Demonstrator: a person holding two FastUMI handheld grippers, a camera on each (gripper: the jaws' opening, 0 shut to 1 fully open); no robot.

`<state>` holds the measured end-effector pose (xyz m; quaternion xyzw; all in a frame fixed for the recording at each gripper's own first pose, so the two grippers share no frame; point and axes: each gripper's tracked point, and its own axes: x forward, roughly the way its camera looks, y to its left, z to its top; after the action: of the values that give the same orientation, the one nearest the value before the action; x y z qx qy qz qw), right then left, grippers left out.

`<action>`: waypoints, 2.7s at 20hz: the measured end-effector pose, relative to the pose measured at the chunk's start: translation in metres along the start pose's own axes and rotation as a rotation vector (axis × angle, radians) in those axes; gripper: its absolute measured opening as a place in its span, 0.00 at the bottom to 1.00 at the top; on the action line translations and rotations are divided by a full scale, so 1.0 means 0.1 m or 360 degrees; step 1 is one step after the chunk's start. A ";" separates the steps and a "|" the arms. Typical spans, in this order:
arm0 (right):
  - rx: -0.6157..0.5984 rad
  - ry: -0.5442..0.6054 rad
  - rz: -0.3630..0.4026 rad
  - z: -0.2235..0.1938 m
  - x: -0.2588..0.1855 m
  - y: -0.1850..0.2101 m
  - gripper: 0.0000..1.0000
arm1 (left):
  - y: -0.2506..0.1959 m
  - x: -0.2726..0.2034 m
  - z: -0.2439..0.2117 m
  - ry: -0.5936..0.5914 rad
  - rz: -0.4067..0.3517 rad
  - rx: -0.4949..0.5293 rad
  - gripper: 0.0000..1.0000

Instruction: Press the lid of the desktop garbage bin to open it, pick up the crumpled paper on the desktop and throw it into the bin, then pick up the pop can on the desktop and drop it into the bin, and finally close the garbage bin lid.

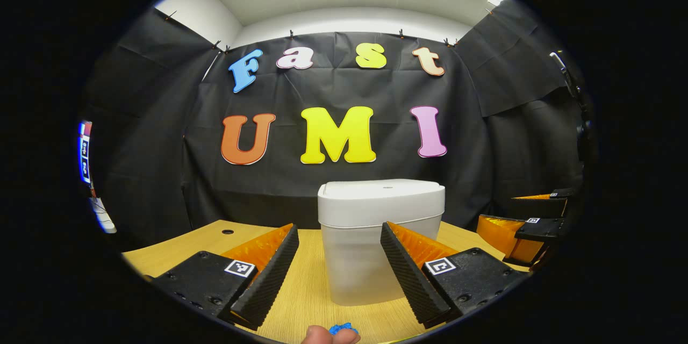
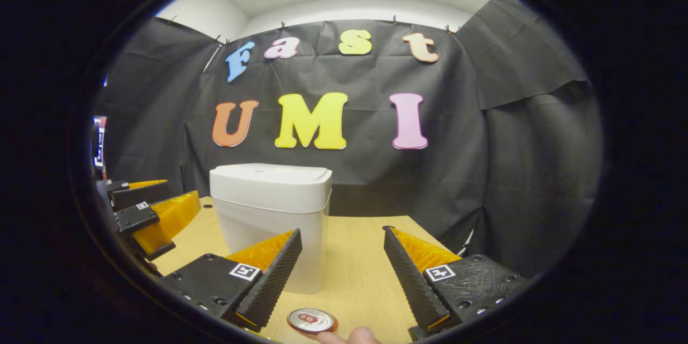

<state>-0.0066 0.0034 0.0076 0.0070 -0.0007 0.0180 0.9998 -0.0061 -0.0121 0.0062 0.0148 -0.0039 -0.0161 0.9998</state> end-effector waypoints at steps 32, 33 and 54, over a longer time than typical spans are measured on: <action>-0.0020 -0.0016 0.0291 1.01 0.87 0.80 0.60 | 0.26 -0.13 -0.35 0.0101 0.0015 -0.0019 0.99; -0.0024 0.0000 0.0310 1.01 0.92 0.89 0.60 | 0.26 -0.13 -0.37 0.0105 0.0012 -0.0020 0.99; -0.0043 0.0363 0.0600 0.57 1.04 1.51 0.01 | 0.40 -0.13 -0.46 0.0147 0.0031 -0.0032 0.99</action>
<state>0.0922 0.1573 0.0666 -0.0087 0.1108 0.2054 0.9724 -0.0171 0.0294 -0.0388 0.0055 0.0423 -0.0057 0.9991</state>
